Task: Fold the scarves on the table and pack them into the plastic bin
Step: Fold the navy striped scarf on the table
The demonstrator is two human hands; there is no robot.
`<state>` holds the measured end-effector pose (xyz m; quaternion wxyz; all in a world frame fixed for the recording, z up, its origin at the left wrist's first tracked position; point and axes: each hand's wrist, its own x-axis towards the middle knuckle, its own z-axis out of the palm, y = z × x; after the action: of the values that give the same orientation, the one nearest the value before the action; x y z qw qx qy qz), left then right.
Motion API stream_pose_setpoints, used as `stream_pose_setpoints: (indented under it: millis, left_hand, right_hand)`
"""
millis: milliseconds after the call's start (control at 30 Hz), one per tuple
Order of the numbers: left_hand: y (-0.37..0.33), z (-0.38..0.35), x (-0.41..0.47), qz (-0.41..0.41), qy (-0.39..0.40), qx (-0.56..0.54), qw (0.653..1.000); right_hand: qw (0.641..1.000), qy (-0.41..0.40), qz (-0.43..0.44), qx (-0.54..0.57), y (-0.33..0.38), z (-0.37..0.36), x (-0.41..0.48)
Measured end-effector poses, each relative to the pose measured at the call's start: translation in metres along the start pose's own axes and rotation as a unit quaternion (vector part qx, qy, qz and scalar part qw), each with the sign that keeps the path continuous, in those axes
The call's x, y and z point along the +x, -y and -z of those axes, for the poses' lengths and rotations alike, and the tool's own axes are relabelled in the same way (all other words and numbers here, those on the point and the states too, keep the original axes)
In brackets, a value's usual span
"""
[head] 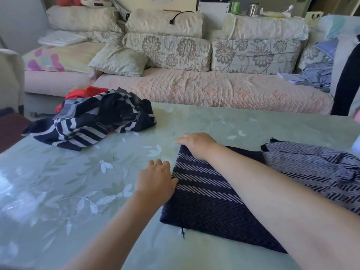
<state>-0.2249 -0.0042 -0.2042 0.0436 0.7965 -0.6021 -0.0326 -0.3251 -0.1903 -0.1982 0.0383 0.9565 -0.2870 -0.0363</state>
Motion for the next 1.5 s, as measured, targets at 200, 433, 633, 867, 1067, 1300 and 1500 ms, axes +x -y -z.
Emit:
stream_pose_setpoints:
  millis: [200, 433, 633, 867, 1067, 1300, 1500]
  left_hand:
    - [0.003, -0.001, -0.006, -0.022, 0.030, -0.020, 0.999]
    - [0.021, 0.013, 0.005, 0.053, -0.017, -0.272, 0.961]
    - [0.078, 0.031, 0.012, 0.040, 0.049, -0.209, 0.976]
    - [0.151, 0.036, -0.003, 0.156, 0.065, -0.041, 0.985]
    - [0.161, 0.042, -0.014, 0.179, 0.019, 0.026, 0.983]
    - [0.115, 0.030, 0.003, 0.057, -0.044, -0.039, 0.997]
    - [0.049, 0.005, 0.010, -0.077, 0.006, -0.094, 0.993]
  right_hand:
    - [1.000, 0.006, -0.005, -0.019, 0.000, 0.011, 0.028]
    - [0.989, -0.070, -0.065, 0.113, 0.013, 0.024, 0.054]
    - [0.980, -0.110, -0.052, 0.156, 0.063, 0.032, 0.092]
    - [0.982, -0.037, 0.020, 0.185, 0.153, 0.027, 0.148]
    - [0.978, 0.037, 0.039, 0.199, 0.180, 0.017, 0.145]
    - [0.986, 0.029, -0.022, 0.162, 0.122, 0.021, 0.079]
    - [0.981, 0.015, -0.097, 0.168, 0.051, 0.011, -0.021]
